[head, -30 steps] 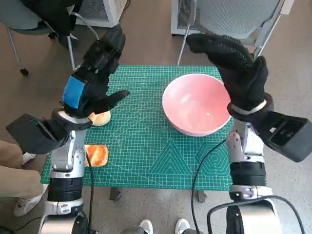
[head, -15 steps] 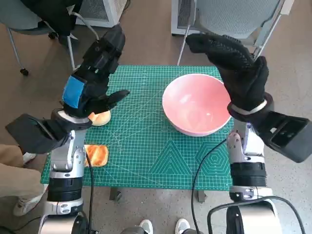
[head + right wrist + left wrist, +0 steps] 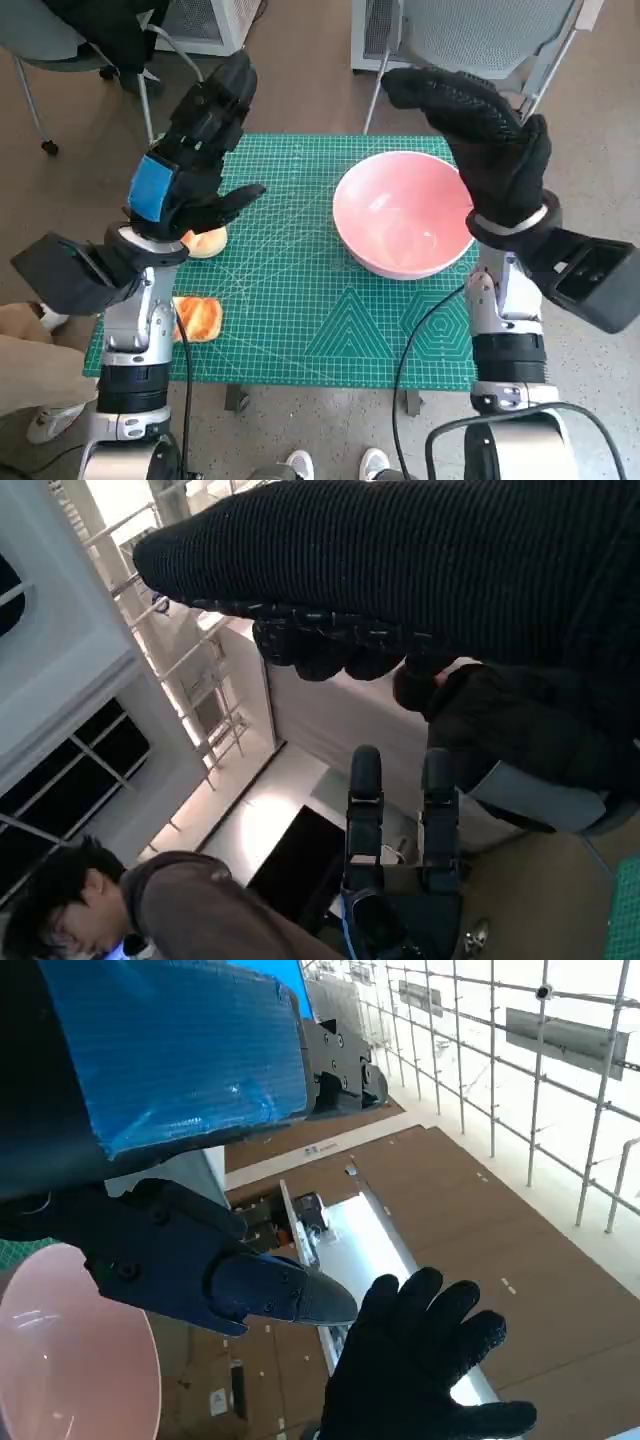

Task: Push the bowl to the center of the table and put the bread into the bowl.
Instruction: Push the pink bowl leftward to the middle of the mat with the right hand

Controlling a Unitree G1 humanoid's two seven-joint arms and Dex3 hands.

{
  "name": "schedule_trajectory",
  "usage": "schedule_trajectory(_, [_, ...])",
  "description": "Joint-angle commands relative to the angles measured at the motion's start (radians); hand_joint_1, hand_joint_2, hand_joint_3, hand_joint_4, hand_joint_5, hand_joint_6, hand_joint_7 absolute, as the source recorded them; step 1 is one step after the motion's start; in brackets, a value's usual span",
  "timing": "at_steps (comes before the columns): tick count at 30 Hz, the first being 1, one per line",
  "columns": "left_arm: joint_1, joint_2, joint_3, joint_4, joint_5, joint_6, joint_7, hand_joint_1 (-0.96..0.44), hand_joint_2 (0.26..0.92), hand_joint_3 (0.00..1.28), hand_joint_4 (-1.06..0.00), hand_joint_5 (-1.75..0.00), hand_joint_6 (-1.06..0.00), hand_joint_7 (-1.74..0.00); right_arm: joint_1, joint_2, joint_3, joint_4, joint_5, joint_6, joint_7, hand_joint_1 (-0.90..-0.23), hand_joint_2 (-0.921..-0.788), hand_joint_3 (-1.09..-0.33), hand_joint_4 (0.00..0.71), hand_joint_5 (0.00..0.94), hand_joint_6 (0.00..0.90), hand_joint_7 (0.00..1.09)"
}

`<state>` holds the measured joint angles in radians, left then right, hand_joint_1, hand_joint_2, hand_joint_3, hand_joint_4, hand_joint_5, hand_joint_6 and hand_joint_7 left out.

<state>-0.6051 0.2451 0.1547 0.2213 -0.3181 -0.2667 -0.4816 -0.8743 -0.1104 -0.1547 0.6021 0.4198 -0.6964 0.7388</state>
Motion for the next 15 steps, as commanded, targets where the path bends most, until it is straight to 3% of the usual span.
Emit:
schedule_trajectory(1, [-0.004,0.009,0.001,-0.012,0.002,-0.001,-0.004,-0.64,0.921,0.13,-0.05,0.00,-0.21,-0.12,0.028,0.004,0.001,0.005,-0.014,-0.007,-0.005,-0.715,-0.921,-0.764,0.089,0.002,0.000,0.32])
schedule_trajectory(9, [-0.003,0.007,0.001,-0.012,0.001,-0.002,-0.004,-0.64,0.921,0.13,-0.04,0.00,-0.21,-0.12,0.018,-0.009,-0.009,0.034,-0.028,-0.020,-0.019,-0.717,-0.921,-0.769,0.089,0.001,0.000,0.32])
schedule_trajectory(15, [0.000,0.007,0.000,-0.013,0.002,-0.003,-0.005,-0.64,0.921,0.13,-0.04,0.00,-0.21,-0.12,-0.023,-0.033,-0.043,0.129,-0.027,-0.034,-0.021,-0.712,-0.921,-0.772,0.088,0.001,0.001,0.33])
